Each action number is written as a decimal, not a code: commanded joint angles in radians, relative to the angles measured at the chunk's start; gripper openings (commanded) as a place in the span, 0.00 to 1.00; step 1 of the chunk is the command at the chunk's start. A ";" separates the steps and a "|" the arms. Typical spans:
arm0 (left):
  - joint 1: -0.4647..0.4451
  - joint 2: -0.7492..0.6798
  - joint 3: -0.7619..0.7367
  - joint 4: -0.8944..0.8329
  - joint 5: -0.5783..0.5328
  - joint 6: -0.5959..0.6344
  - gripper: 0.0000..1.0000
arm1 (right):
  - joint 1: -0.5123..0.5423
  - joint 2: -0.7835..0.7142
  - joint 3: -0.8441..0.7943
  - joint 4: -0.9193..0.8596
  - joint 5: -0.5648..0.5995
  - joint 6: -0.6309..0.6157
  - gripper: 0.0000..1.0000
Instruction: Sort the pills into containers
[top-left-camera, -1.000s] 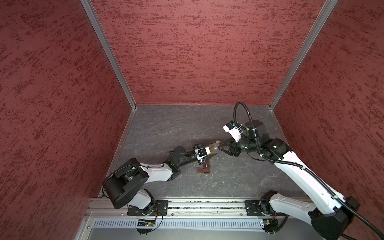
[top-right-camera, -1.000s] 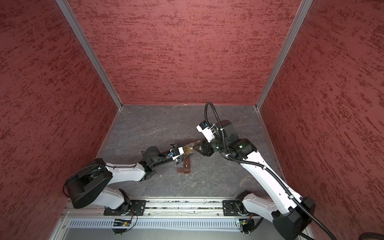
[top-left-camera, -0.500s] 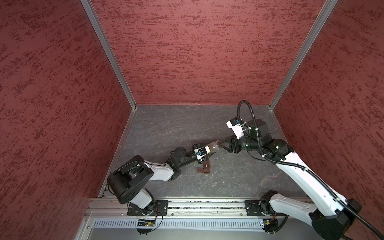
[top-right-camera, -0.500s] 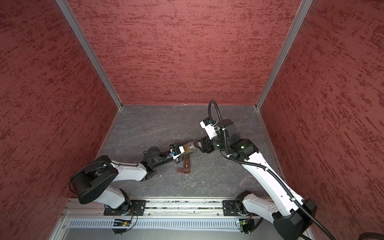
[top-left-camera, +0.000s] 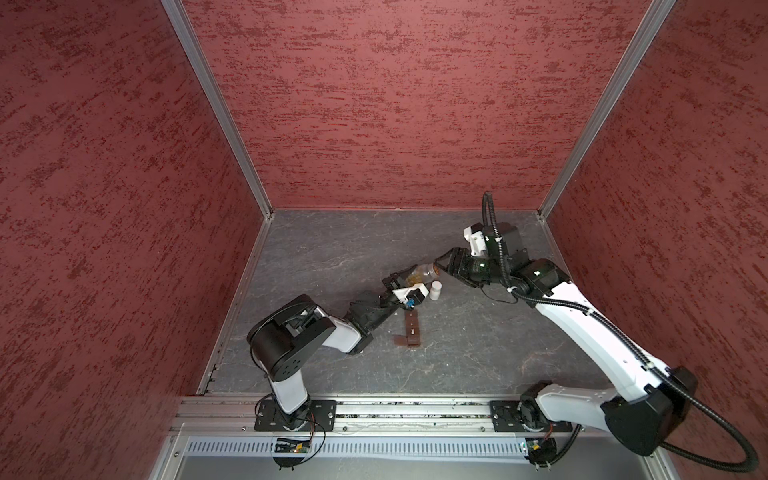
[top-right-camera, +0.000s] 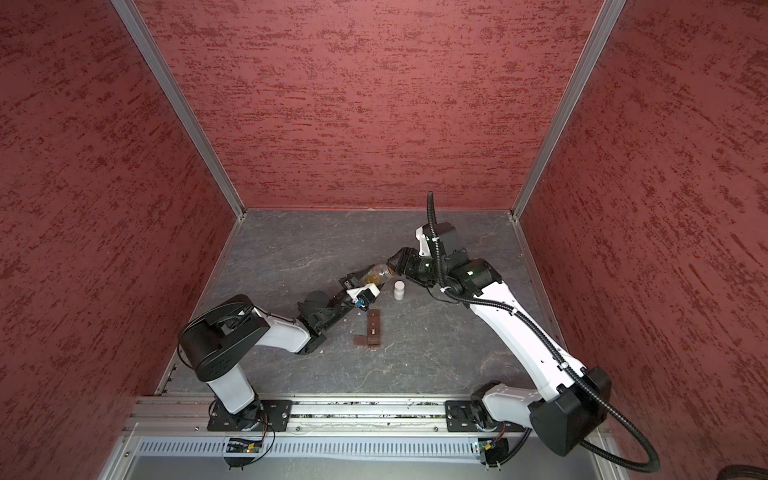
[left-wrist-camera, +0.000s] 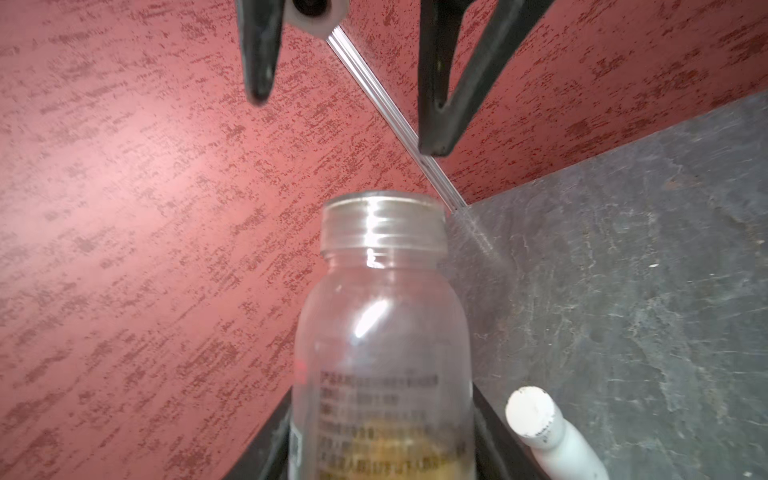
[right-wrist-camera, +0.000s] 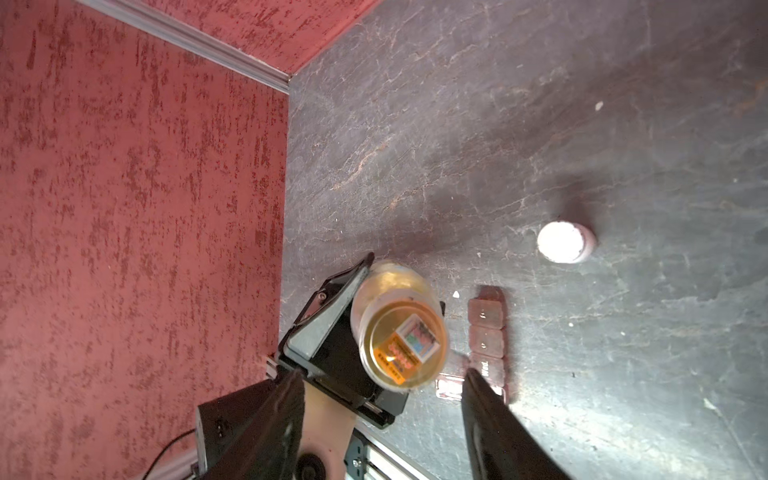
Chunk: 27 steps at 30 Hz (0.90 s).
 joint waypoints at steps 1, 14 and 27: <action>-0.006 0.017 0.021 0.050 -0.031 0.074 0.00 | -0.021 0.015 -0.008 0.065 -0.007 0.090 0.64; -0.020 0.036 0.012 0.050 -0.036 0.078 0.00 | -0.056 0.058 -0.047 0.082 -0.070 0.078 0.66; -0.023 0.042 0.016 0.050 -0.034 0.067 0.00 | -0.055 0.081 -0.047 0.079 -0.151 0.044 0.54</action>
